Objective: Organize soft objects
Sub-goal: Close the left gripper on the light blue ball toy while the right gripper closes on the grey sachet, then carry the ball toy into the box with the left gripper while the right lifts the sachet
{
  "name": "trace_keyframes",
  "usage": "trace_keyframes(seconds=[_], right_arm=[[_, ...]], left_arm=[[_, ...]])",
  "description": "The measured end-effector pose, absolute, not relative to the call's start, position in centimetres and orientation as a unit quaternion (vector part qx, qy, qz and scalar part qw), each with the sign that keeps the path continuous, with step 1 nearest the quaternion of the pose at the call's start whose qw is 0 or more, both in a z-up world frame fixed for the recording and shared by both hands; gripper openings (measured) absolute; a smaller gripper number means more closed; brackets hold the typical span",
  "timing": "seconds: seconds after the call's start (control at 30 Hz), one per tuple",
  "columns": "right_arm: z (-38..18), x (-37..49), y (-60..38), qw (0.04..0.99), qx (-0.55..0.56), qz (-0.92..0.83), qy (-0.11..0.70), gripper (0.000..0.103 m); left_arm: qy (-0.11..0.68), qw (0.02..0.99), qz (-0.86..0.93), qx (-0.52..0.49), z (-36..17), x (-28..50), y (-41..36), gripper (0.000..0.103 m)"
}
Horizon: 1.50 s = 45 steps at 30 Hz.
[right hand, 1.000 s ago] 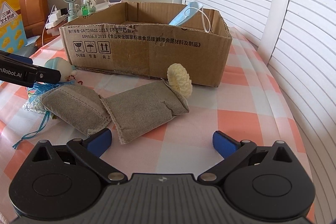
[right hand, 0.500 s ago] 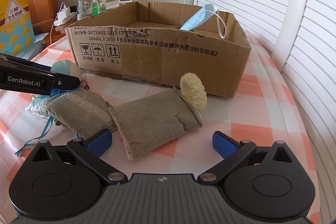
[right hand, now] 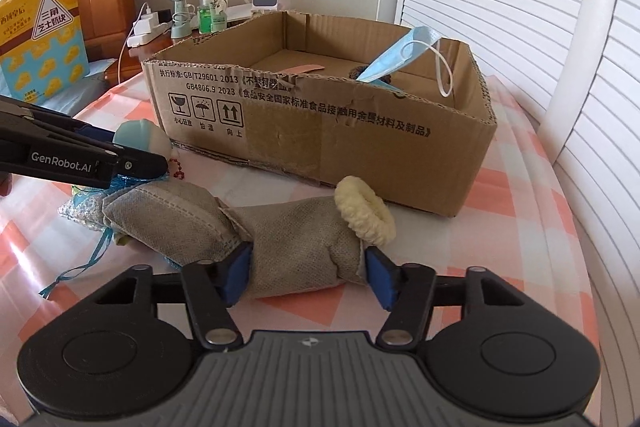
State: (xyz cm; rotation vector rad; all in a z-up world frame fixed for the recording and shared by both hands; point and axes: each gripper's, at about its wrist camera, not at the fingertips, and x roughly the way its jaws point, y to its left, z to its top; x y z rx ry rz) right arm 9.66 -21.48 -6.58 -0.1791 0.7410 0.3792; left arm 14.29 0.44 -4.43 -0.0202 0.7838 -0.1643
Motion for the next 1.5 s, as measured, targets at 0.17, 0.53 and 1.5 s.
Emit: trace_keyframes(seconds=[0.17, 0.53, 1.5], right_arm=[[-6.3, 8.4, -22.3, 0.909, -0.083, 0.185, 0.364, 0.057], [-5.7, 6.1, -25.1, 0.897, -0.01, 0.214, 0.386, 0.05], [-4.9, 5.9, -21.7, 0.893, -0.113, 0.245, 0.36, 0.053]], left_arm=[[0.382, 0.921, -0.08, -0.004, -4.3, 14.2, 0.2, 0.046], [0.37, 0.925, -0.09, 0.003, -3.0, 13.2, -0.2, 0.045], [0.373, 0.92, -0.113, 0.037, -2.4, 12.6, -0.3, 0.044]])
